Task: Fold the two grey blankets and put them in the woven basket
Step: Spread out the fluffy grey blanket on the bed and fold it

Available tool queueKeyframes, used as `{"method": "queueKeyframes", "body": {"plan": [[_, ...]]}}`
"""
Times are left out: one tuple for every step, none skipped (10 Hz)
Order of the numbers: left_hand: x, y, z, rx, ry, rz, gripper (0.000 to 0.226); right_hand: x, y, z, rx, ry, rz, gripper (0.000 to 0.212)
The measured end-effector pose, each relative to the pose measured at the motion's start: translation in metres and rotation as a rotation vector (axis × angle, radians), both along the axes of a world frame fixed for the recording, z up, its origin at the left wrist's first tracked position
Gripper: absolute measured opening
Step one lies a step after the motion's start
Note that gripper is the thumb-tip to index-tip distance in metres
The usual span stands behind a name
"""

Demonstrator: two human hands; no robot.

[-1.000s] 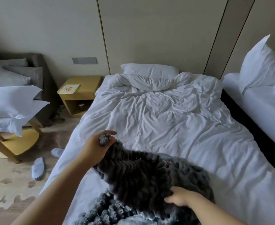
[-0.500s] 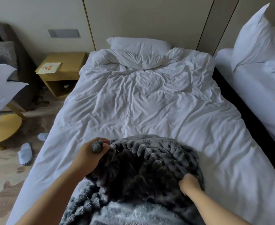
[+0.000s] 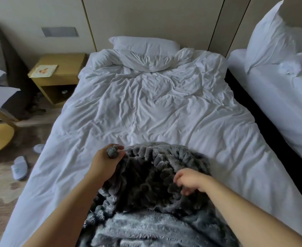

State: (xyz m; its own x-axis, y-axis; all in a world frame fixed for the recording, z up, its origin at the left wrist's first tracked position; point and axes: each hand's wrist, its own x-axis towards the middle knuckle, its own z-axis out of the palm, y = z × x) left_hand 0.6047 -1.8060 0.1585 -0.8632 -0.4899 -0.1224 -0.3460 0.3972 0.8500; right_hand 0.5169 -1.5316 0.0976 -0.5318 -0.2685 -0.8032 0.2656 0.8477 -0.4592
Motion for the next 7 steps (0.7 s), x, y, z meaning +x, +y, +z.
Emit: {"method": "queueKeyframes", "body": {"plan": [[0.018,-0.001,-0.016,0.005,-0.066,0.018,0.015,0.052,-0.013,-0.066,0.119,-0.005,0.341,0.069],[0.039,-0.007,-0.03,-0.122,-0.206,-0.055,0.04,0.076,-0.004,-0.095,0.412,0.168,0.561,0.075],[0.049,-0.023,-0.034,-0.256,-0.523,-0.2,0.084,0.062,0.006,-0.084,0.477,0.403,0.51,0.04],[0.045,-0.04,-0.028,-0.477,-0.882,-0.348,0.042,0.012,0.012,-0.024,0.351,0.636,0.27,0.028],[0.034,-0.051,-0.017,-0.668,-0.971,-0.385,0.007,-0.039,0.013,0.057,0.028,1.037,-0.169,0.035],[0.023,-0.069,-0.014,-0.695,-0.833,-0.25,0.024,-0.065,0.04,0.114,-0.233,1.39,-0.685,0.043],[0.025,-0.081,-0.008,-0.626,-0.637,-0.031,0.021,-0.068,0.079,0.114,-0.117,1.214,-0.981,0.031]]}}
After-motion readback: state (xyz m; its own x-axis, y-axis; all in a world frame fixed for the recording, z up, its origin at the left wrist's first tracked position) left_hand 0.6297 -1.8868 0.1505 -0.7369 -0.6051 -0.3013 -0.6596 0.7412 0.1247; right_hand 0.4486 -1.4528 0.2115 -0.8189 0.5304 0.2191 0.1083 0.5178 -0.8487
